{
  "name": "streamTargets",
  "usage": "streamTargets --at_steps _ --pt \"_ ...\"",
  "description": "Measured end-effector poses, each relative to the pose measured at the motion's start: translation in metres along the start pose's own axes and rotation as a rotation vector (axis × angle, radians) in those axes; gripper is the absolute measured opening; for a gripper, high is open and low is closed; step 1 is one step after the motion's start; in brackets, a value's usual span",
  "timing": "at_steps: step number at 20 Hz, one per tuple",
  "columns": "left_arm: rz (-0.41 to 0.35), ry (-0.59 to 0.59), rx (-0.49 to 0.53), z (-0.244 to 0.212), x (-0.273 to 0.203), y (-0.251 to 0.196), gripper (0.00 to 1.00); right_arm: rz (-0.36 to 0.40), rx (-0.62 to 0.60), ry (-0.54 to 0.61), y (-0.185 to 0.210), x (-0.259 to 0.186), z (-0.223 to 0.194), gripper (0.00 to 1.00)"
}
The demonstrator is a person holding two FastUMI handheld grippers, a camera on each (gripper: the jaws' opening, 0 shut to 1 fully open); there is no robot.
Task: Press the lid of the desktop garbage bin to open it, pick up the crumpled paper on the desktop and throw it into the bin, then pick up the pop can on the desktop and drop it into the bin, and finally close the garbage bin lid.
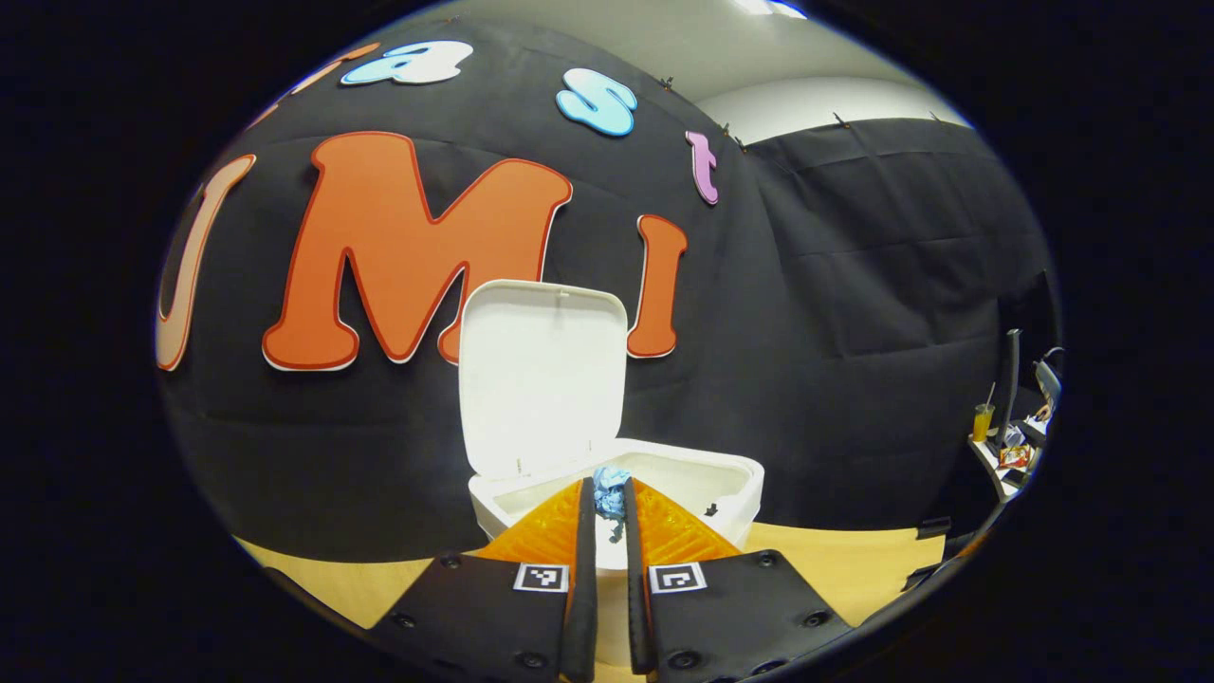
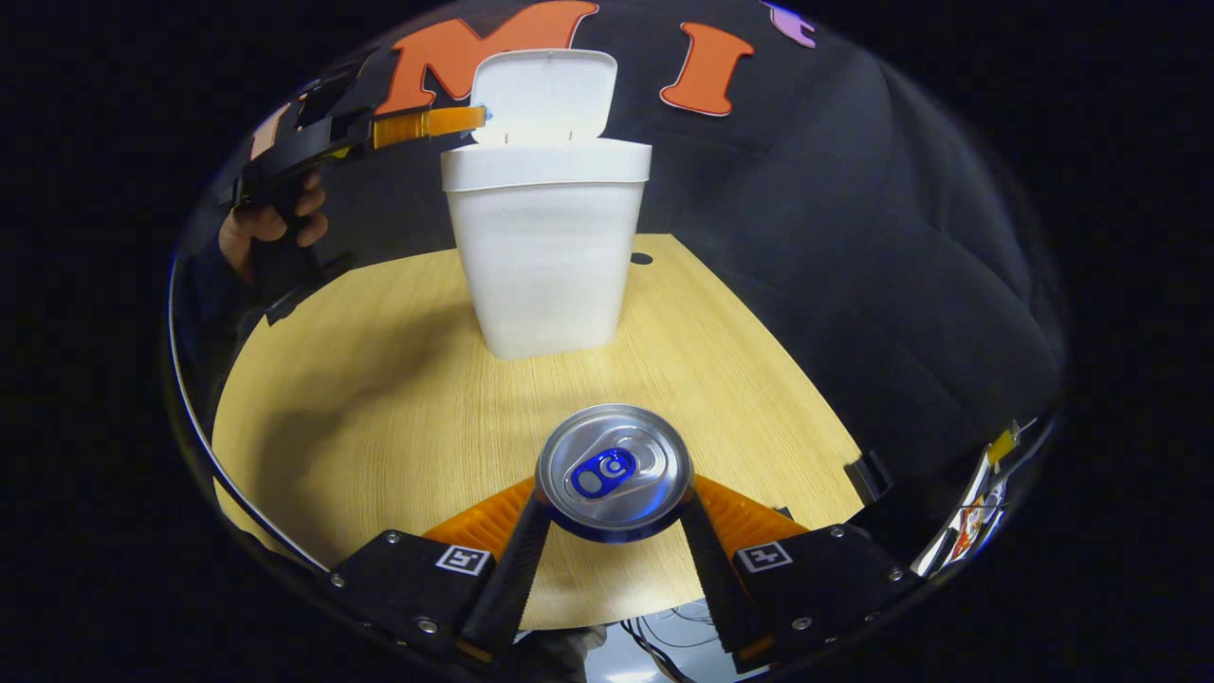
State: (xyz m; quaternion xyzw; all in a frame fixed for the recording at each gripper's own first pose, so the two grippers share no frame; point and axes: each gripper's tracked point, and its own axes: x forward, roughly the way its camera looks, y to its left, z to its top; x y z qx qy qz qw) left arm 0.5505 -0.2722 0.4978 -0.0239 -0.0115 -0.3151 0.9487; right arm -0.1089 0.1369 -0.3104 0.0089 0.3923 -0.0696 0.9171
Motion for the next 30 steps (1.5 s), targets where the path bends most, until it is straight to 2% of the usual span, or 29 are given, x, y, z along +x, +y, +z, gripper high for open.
streamTargets --at_steps 5,9,10,11,12,14,15,18,24,30 --pt "0.008 0.044 -0.041 -0.004 0.015 0.004 0.20 -0.029 0.020 0.005 -0.011 -0.003 -0.003 0.80" --pt "-0.015 0.080 -0.010 -0.006 0.016 -0.005 0.33 -0.041 0.040 0.001 -0.014 -0.005 -0.005 0.80" --pt "-0.022 0.087 -0.002 -0.007 0.017 -0.007 0.40 -0.041 0.045 -0.004 -0.014 -0.006 -0.005 0.80" --pt "-0.029 0.092 0.003 -0.006 0.016 -0.009 0.53 -0.041 0.051 -0.007 -0.014 -0.006 -0.006 0.80" --pt "-0.034 0.100 0.008 -0.005 0.016 -0.011 0.55 -0.042 0.055 -0.006 -0.015 -0.007 -0.007 0.80" --pt "-0.037 0.106 0.013 -0.001 0.015 -0.013 0.68 -0.041 0.057 -0.011 -0.016 -0.007 -0.005 0.80" --pt "-0.038 0.107 0.013 0.002 0.013 -0.012 0.82 -0.038 0.057 -0.016 -0.016 -0.008 -0.004 0.79" --pt "-0.029 0.110 0.006 0.009 0.010 -0.010 0.98 -0.035 0.054 -0.037 -0.018 -0.013 0.001 0.79" --pt "-0.006 0.077 0.033 0.040 -0.003 -0.005 0.98 -0.004 0.043 -0.080 -0.019 -0.017 0.013 0.80" --pt "0.023 0.095 0.027 0.047 -0.033 0.002 1.00 0.004 0.041 -0.141 -0.025 -0.014 0.039 0.80"
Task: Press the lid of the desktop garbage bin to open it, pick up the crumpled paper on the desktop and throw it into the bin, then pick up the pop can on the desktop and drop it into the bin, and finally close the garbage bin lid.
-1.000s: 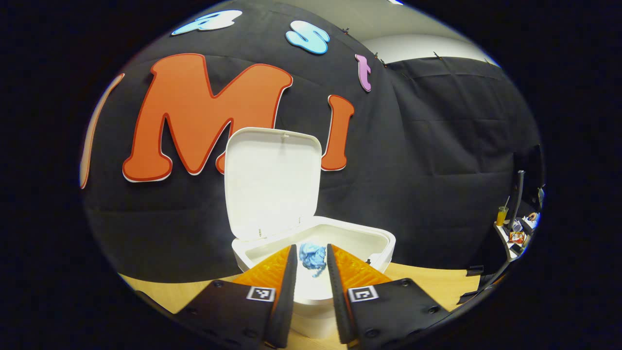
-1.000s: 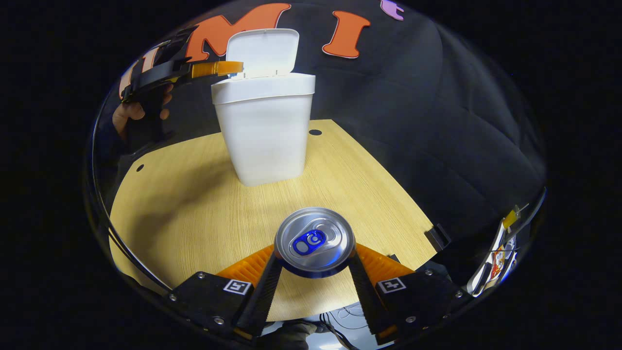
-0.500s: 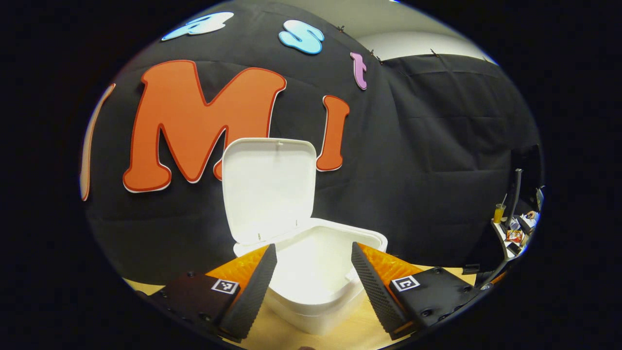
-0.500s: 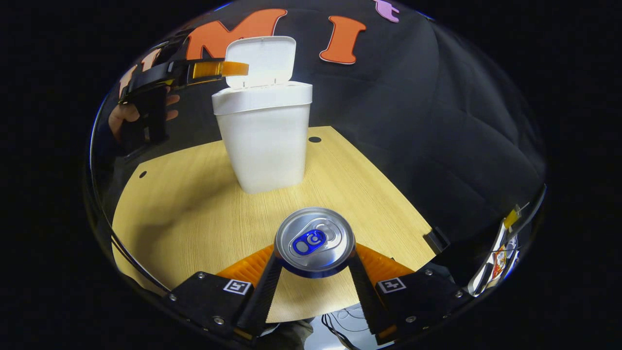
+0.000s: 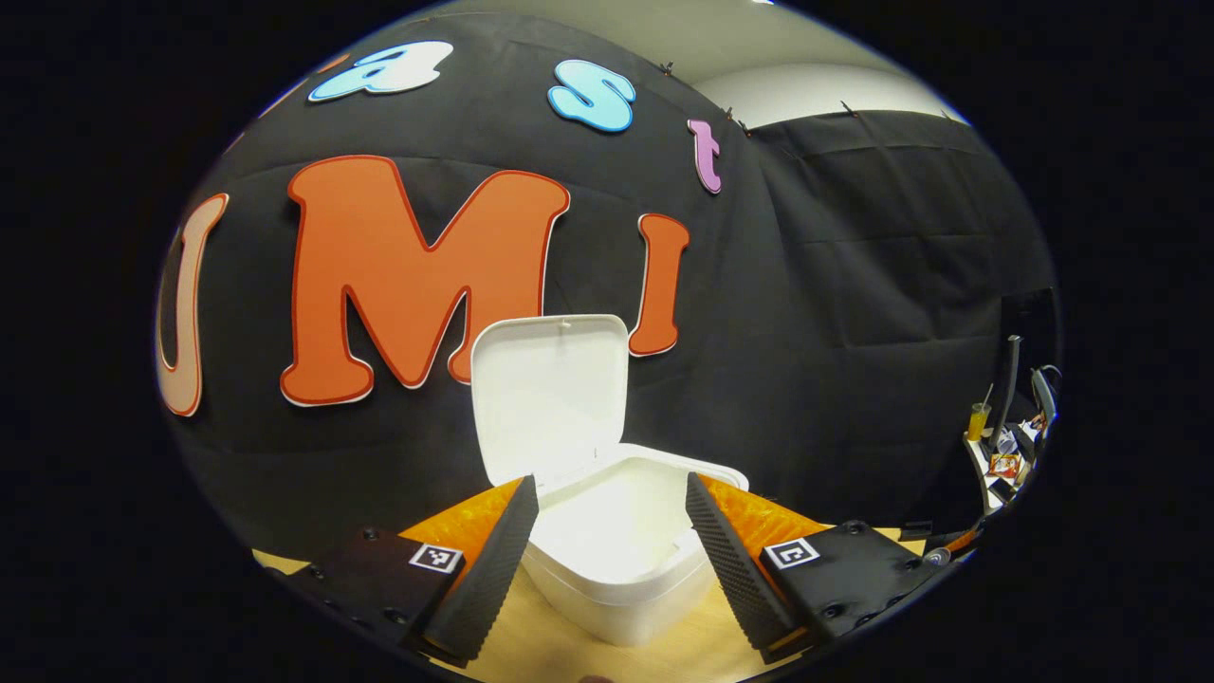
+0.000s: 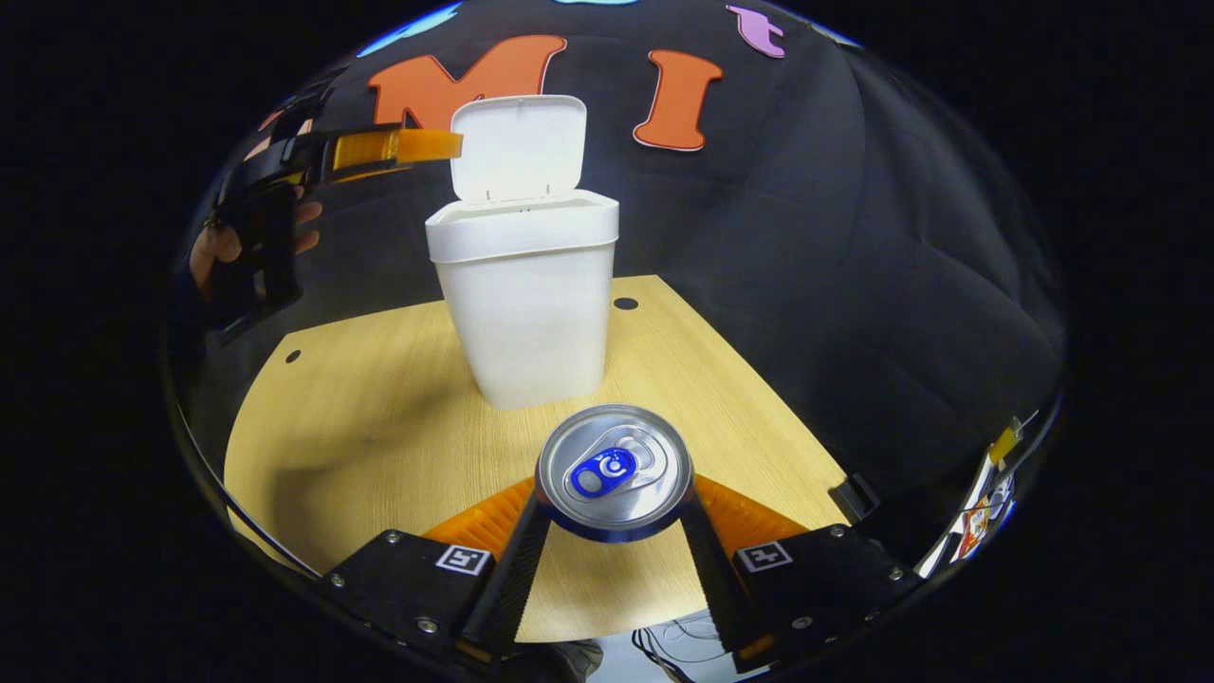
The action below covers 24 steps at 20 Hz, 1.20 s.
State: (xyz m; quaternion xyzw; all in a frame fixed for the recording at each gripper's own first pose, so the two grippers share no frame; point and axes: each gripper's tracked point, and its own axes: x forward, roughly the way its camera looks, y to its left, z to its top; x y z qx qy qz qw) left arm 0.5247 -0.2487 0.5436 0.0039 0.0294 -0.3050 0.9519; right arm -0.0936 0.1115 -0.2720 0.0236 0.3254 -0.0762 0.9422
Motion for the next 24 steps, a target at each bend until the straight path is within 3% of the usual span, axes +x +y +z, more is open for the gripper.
streamTargets --at_steps 7,11,17,23,24 --pt "0.064 -0.003 0.027 -0.010 -0.050 0.027 1.00 0.016 -0.038 -0.098 -0.006 0.008 0.055 0.80" --pt "0.136 0.017 -0.001 -0.023 -0.080 0.043 0.99 0.080 -0.099 -0.144 0.007 0.013 0.091 0.79" --pt "0.344 0.088 -0.040 -0.048 -0.138 0.081 1.00 0.203 -0.181 -0.229 0.030 0.018 0.161 0.79" --pt "0.557 0.131 -0.071 -0.064 -0.201 0.117 1.00 0.268 -0.227 -0.360 0.034 0.017 0.234 0.79" --pt "0.587 0.136 -0.070 -0.066 -0.209 0.120 0.96 0.281 -0.228 -0.375 0.038 0.020 0.244 0.79"
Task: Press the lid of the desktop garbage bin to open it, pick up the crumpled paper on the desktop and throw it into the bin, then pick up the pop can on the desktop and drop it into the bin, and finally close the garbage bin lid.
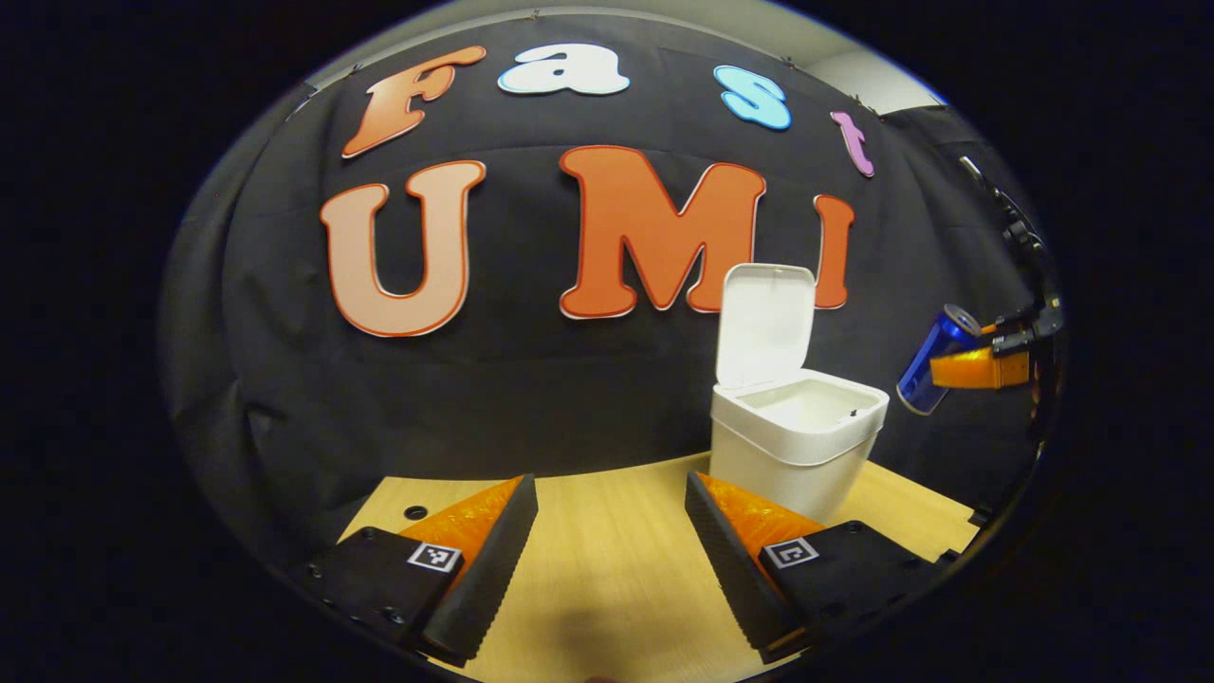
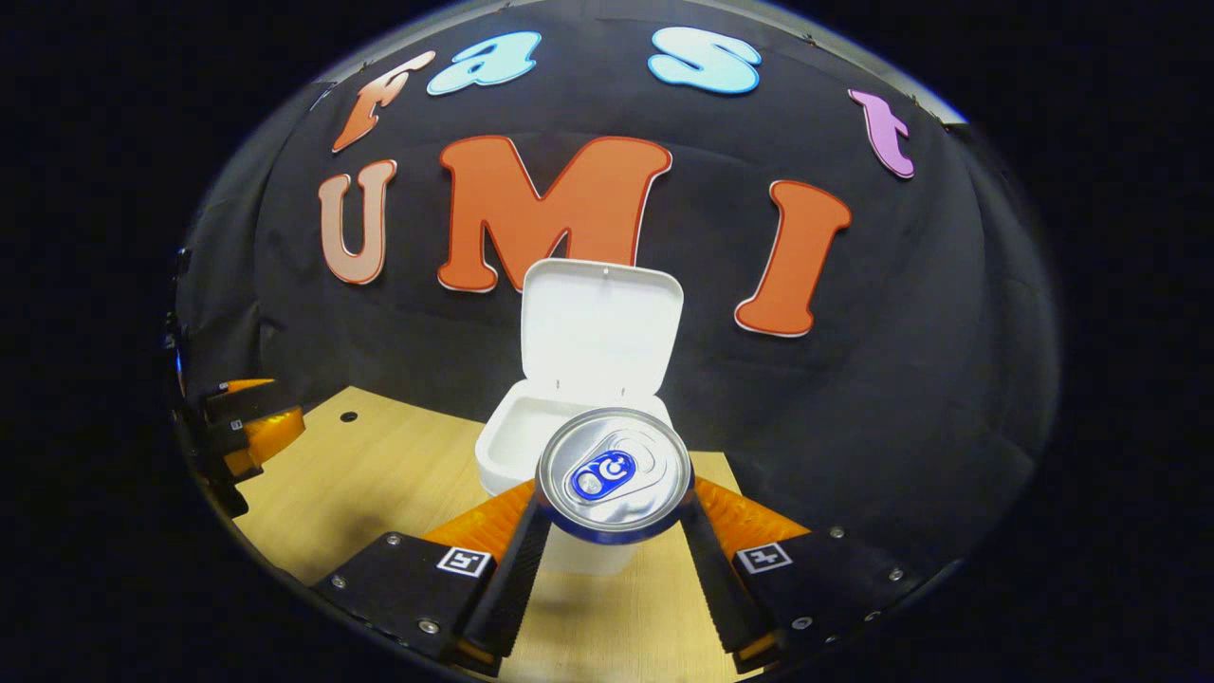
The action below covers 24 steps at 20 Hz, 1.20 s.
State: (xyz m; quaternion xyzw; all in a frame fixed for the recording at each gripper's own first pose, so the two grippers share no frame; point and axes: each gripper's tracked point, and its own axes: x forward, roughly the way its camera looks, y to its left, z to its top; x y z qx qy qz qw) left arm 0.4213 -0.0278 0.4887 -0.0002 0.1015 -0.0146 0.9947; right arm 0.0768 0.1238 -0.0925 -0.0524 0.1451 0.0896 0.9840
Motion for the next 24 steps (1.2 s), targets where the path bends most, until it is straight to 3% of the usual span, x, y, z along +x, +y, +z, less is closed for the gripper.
streamTargets --at_steps 1,2,4,6,12,24 --pt "0.027 0.004 -0.005 -0.002 -0.005 0.007 1.00 0.011 -0.004 -0.009 0.000 0.007 0.005 0.79" --pt "0.054 0.008 -0.006 -0.003 -0.011 0.012 0.96 0.017 -0.010 -0.018 0.000 0.013 0.008 0.79" --pt "0.104 0.012 -0.004 -0.006 -0.023 0.024 1.00 0.035 -0.009 -0.037 0.002 0.027 0.015 0.79" --pt "0.144 0.018 -0.007 -0.010 -0.036 0.033 0.96 0.051 -0.016 -0.054 0.005 0.039 0.021 0.79" --pt "0.259 0.037 -0.007 -0.019 -0.070 0.056 0.99 0.076 -0.022 -0.034 0.014 0.076 0.013 0.79" --pt "0.341 0.091 -0.004 -0.036 -0.091 0.117 0.99 0.030 0.003 0.078 0.035 0.127 -0.023 0.81"
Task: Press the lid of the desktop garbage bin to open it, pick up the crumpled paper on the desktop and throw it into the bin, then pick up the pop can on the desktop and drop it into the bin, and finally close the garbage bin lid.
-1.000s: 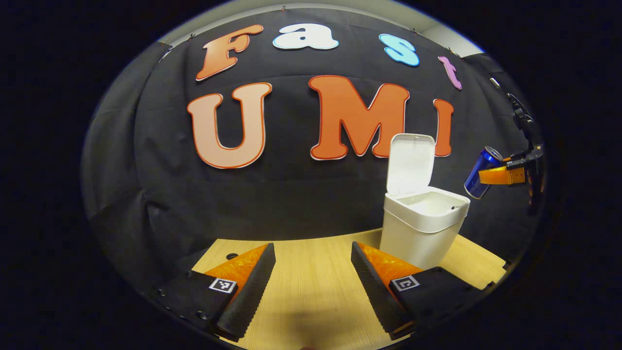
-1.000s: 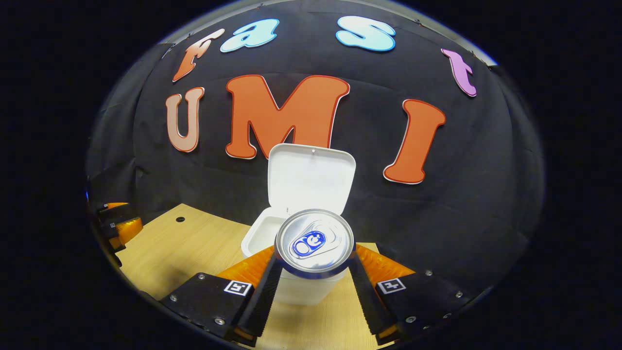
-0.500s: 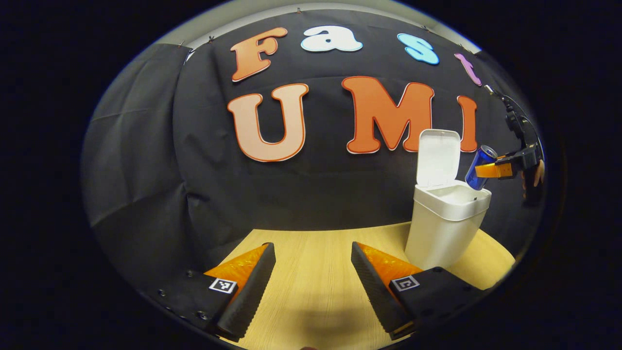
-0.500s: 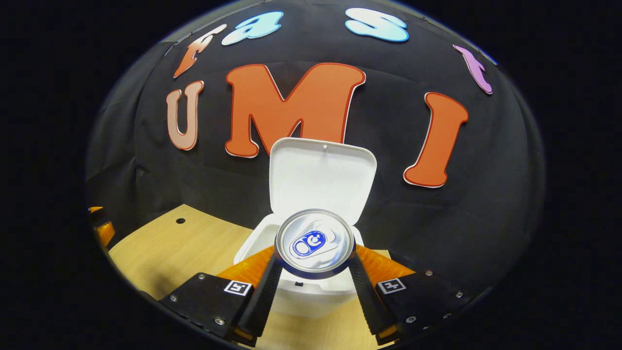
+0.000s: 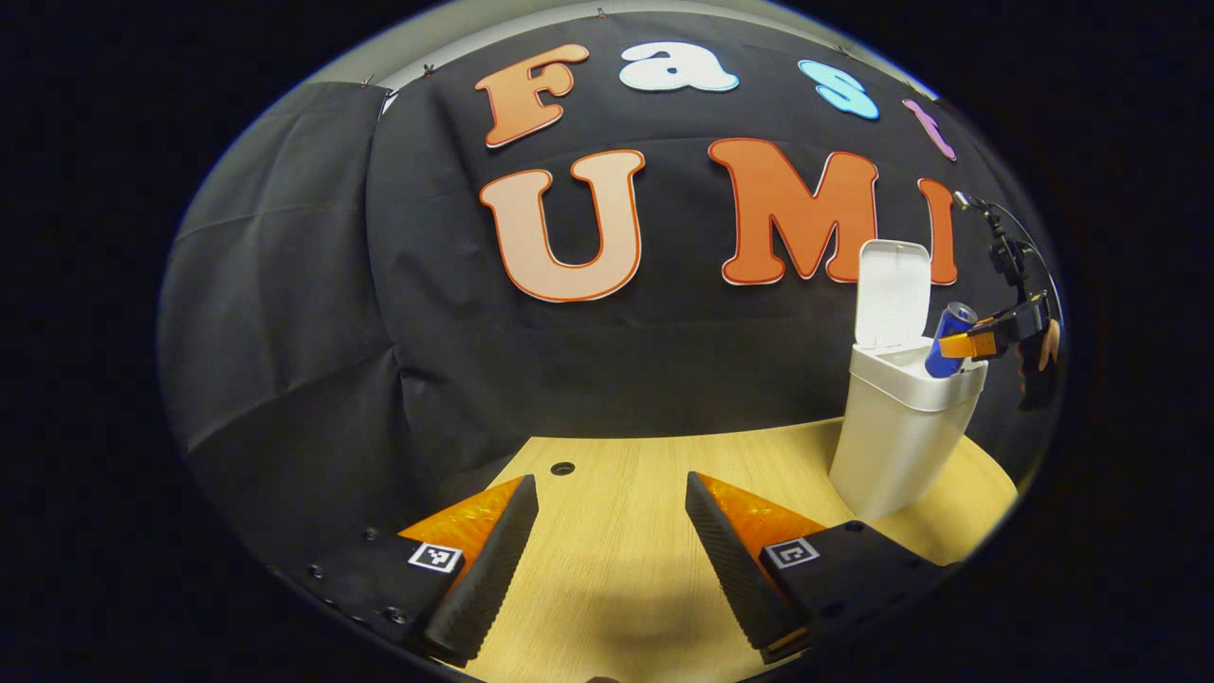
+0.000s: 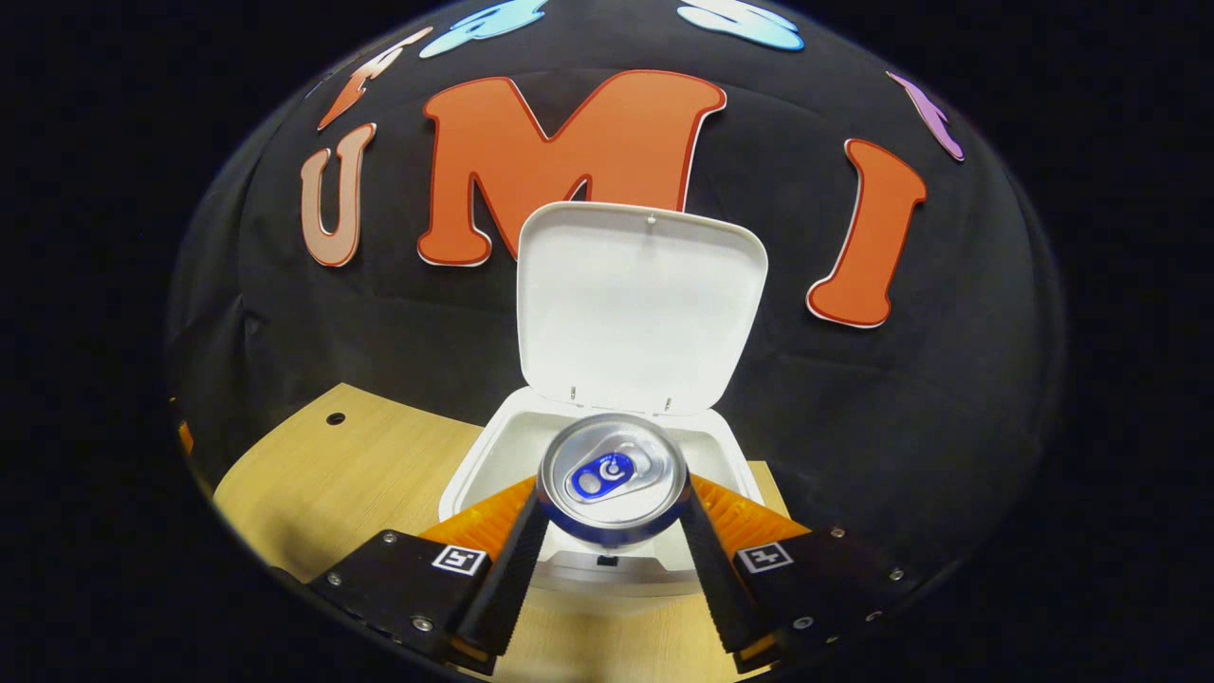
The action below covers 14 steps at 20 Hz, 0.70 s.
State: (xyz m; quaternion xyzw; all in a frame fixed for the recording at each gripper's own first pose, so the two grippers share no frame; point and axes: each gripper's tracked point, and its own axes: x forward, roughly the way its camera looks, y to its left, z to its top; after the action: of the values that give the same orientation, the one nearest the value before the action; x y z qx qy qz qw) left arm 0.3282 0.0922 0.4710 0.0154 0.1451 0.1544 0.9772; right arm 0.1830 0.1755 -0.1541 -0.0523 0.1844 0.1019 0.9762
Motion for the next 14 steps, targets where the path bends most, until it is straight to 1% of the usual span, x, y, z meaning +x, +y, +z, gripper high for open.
streamTargets --at_steps 3,4,5,6,9,10,11,12,13,14 --pt "0.002 0.005 0.009 -0.001 0.004 0.006 0.99 -0.012 0.009 0.017 0.002 0.007 -0.004 0.81" --pt "0.001 0.005 0.015 -0.001 0.005 0.007 0.95 -0.018 0.011 0.016 0.000 0.008 -0.003 0.81" --pt "-0.001 0.004 0.020 0.000 0.007 0.008 1.00 -0.023 0.018 0.009 0.000 0.007 0.000 0.79" --pt "-0.004 0.004 0.023 0.001 0.010 0.009 1.00 -0.025 0.024 0.005 -0.001 0.007 0.005 0.80" --pt "-0.015 0.009 0.020 -0.001 0.016 0.007 0.99 -0.039 0.016 -0.029 -0.008 0.006 0.028 0.80" --pt "-0.018 0.012 0.015 -0.002 0.018 0.006 0.95 -0.041 0.008 -0.043 -0.010 0.005 0.039 0.80" --pt "-0.022 0.018 0.009 -0.003 0.018 0.005 1.00 -0.040 0.001 -0.055 -0.011 0.003 0.048 0.80" --pt "-0.025 0.023 0.004 -0.006 0.020 0.005 0.95 -0.040 -0.003 -0.070 -0.013 0.002 0.058 0.80" --pt "-0.026 0.026 0.000 -0.006 0.020 0.006 1.00 -0.045 -0.008 -0.081 -0.015 0.002 0.066 0.80" --pt "-0.024 0.029 0.000 -0.008 0.022 0.007 1.00 -0.048 -0.014 -0.089 -0.017 0.003 0.075 0.80"
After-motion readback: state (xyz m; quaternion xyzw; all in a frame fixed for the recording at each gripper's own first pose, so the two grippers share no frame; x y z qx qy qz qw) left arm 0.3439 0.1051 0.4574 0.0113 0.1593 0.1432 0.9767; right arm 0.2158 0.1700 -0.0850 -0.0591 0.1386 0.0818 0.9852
